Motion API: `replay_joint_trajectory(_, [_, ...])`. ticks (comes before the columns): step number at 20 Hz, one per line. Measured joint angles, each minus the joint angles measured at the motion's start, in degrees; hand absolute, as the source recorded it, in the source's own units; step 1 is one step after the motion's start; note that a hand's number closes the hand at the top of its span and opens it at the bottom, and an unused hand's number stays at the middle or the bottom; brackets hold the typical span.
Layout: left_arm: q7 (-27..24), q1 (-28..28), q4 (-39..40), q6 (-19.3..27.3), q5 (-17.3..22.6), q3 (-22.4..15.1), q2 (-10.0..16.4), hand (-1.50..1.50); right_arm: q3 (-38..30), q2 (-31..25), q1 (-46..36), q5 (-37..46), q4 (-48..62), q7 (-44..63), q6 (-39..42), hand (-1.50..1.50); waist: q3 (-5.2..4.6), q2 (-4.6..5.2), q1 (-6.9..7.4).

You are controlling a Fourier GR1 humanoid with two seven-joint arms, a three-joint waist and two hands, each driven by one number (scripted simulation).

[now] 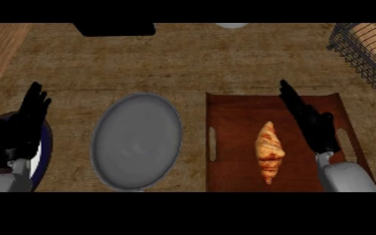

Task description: Pick the croissant from the tray and place it in the tiered basket

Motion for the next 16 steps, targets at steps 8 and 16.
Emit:
replay_joint_trajectory(8, [-1.9, -1.0, -1.4, 0.9, -7.1, -2.8, 3.6, 0.00, -6.1, 3.0, 2.4, 9.4, -7.5, 0.9, -22.4, -1.50, -1.03, -3.11, -4.35])
replay_joint_trajectory(16, [-1.4, -1.0, -3.6, 1.4, -10.4, -5.2, 4.4, 0.00, -9.2, 6.4, 15.8, 27.0, -11.6, 8.4, -48.7, -1.50, -1.50, -2.69, -5.31])
